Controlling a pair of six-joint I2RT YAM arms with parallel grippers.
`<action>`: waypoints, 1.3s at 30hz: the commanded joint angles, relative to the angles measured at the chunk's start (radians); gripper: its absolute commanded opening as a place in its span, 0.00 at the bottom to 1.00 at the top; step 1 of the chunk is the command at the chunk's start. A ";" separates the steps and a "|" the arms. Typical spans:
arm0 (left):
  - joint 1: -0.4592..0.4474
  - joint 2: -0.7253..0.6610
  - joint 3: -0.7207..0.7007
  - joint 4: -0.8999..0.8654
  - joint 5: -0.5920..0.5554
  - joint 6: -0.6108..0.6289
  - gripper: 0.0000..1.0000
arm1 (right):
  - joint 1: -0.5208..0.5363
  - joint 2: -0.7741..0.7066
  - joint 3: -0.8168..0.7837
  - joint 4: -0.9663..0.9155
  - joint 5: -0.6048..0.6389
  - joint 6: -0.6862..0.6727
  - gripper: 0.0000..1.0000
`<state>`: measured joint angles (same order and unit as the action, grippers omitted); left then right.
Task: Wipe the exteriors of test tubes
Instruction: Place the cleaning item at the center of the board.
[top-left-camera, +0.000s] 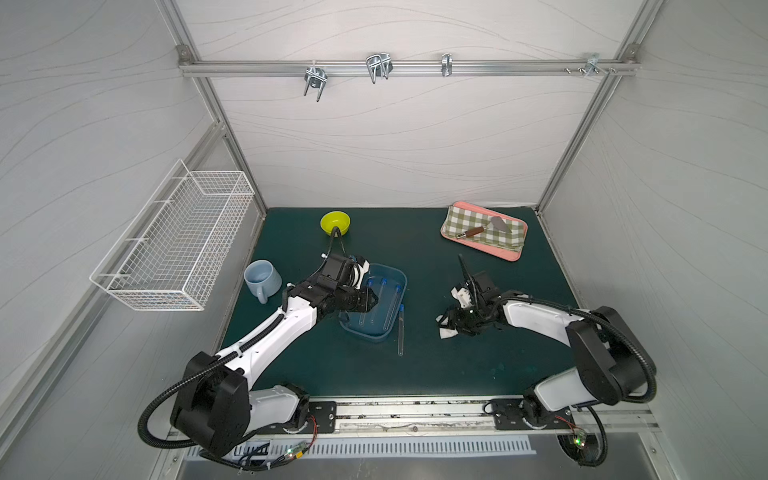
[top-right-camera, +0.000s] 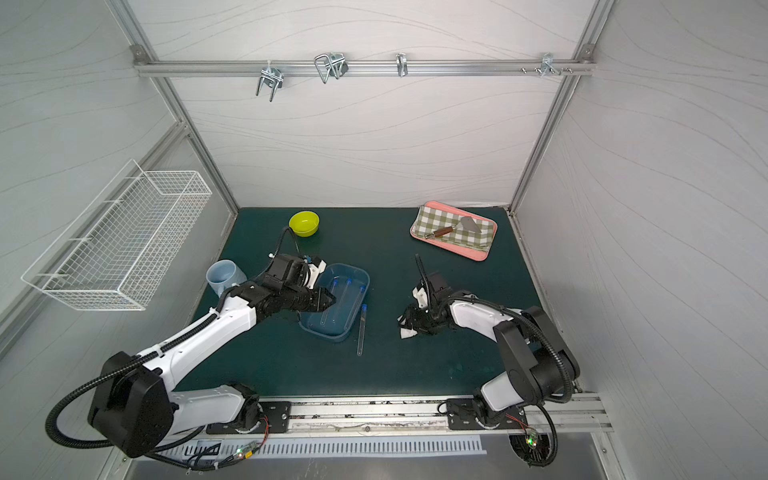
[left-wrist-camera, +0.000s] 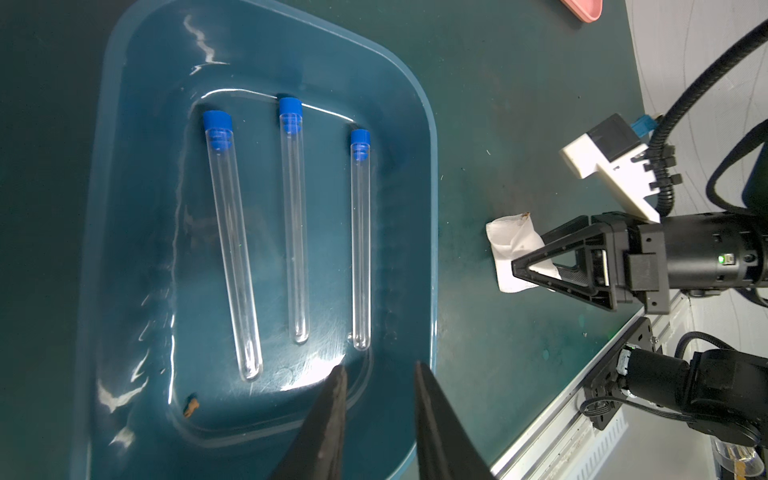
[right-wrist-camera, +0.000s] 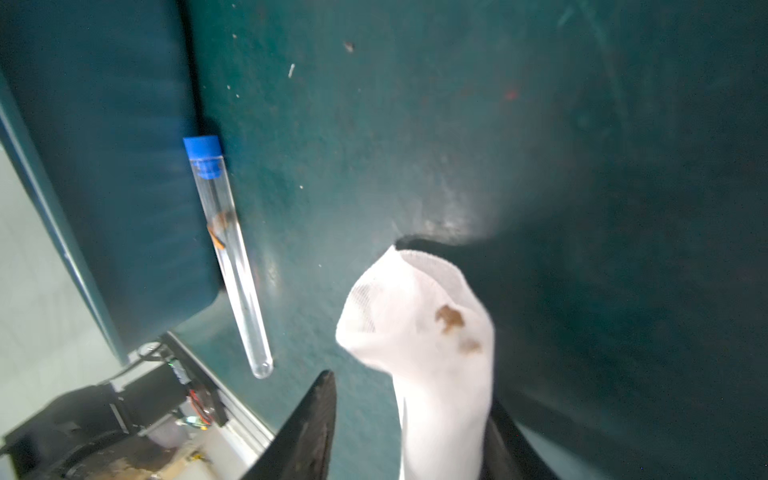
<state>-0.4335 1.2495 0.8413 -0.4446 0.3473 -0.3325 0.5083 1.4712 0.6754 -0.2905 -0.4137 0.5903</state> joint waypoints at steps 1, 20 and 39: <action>0.004 -0.014 0.015 0.029 -0.005 -0.005 0.30 | -0.011 -0.036 0.041 -0.119 0.032 -0.043 0.55; 0.123 -0.160 -0.062 0.048 0.035 -0.044 0.33 | 0.017 -0.091 0.283 -0.405 0.126 -0.120 0.58; 0.206 -0.307 -0.158 0.059 0.068 -0.145 0.35 | 0.406 0.157 0.394 -0.215 0.322 0.134 0.35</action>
<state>-0.2356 0.9714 0.6823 -0.4019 0.4088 -0.4572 0.8894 1.6024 1.0416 -0.5404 -0.1410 0.6670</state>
